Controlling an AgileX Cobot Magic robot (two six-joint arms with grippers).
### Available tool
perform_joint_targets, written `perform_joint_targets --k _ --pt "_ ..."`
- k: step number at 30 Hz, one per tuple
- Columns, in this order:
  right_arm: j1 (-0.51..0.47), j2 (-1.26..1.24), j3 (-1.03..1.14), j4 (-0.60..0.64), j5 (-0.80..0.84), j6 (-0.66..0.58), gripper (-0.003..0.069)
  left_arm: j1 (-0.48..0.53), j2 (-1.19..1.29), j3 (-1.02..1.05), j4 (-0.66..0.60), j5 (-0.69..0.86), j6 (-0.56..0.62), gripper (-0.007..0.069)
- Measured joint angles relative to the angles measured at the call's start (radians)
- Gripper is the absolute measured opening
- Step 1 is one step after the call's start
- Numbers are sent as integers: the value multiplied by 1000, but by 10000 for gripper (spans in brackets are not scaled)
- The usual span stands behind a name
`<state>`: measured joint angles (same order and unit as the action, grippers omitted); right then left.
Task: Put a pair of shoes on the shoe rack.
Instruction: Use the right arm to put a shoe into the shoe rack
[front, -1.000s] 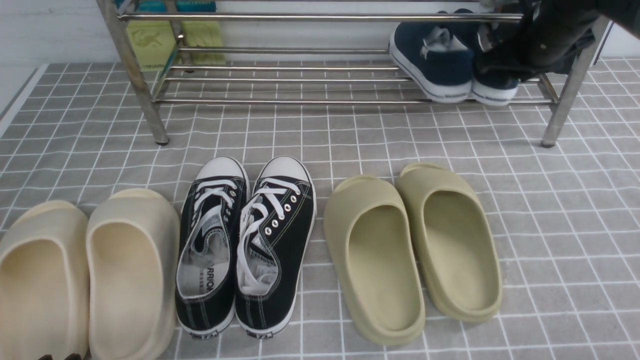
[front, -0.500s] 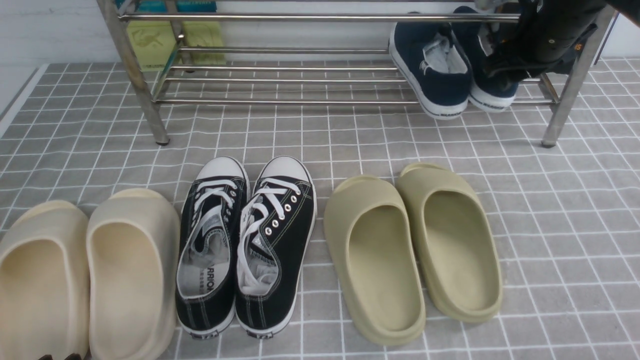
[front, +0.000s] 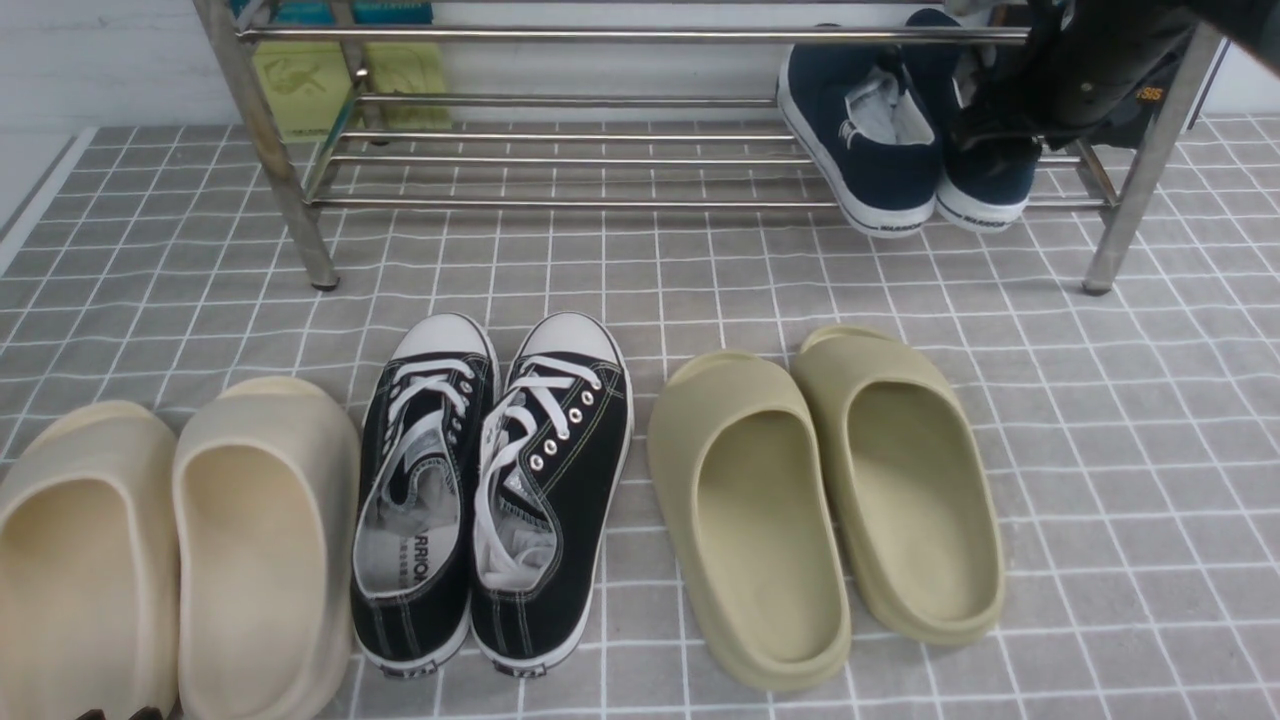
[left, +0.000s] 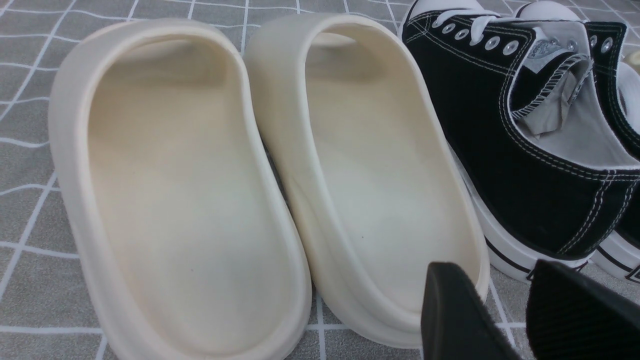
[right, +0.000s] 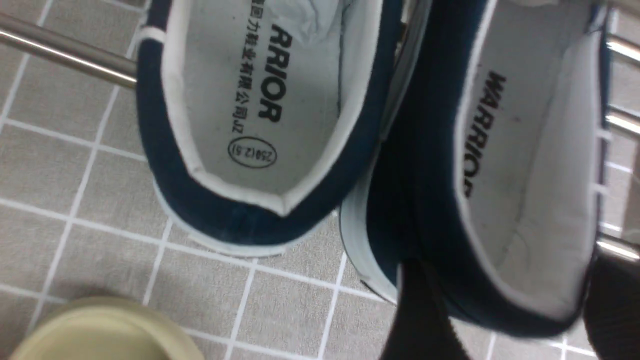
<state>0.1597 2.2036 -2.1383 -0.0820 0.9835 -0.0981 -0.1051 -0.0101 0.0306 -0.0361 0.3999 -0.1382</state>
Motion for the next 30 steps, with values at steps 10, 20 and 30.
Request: perform_joint_targets --k 10,20,30 --pt "11 6 1 -179 -9 -6 157 0 0 0 0 0 0 239" --pt "2 19 2 -110 -12 -45 245 0 0 0 0 0 0 239" --pt "0 -83 31 -9 32 -45 586 0 0 0 0 0 0 239"
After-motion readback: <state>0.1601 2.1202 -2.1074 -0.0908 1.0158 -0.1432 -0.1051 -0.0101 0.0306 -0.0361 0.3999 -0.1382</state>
